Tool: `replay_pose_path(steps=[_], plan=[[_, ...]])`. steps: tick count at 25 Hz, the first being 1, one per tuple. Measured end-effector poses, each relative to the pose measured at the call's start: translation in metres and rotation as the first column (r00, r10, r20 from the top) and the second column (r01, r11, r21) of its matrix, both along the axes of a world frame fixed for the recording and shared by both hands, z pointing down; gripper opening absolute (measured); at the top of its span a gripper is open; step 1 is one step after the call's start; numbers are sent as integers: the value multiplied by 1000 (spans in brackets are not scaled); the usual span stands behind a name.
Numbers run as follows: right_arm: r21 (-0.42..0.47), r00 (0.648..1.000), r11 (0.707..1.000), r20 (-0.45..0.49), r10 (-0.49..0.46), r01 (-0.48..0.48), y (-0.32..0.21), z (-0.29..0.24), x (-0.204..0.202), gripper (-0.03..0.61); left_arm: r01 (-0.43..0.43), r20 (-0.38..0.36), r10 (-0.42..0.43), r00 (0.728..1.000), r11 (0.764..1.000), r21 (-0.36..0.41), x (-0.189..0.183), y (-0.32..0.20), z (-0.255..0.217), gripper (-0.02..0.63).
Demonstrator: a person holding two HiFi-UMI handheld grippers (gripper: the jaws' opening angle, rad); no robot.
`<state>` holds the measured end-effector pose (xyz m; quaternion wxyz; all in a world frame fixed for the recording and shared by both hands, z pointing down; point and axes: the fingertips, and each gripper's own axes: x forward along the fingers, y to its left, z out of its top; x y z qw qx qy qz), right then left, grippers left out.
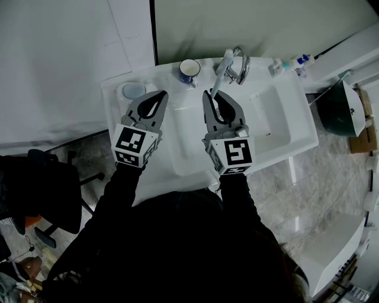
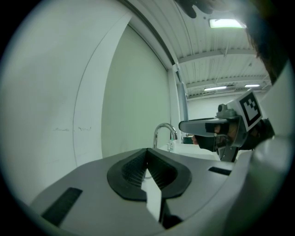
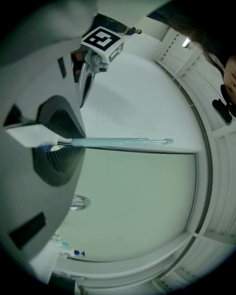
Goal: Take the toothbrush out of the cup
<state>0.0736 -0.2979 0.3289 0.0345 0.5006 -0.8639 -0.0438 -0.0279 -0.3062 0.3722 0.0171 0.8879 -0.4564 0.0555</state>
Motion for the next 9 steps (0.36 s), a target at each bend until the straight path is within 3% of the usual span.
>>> replay_pose_path(steps=[9], plan=[[-10, 1000, 1000, -3, 2, -2, -2, 4, 0, 54, 7, -3, -7, 1000, 1000, -10, -3, -3, 3, 8]])
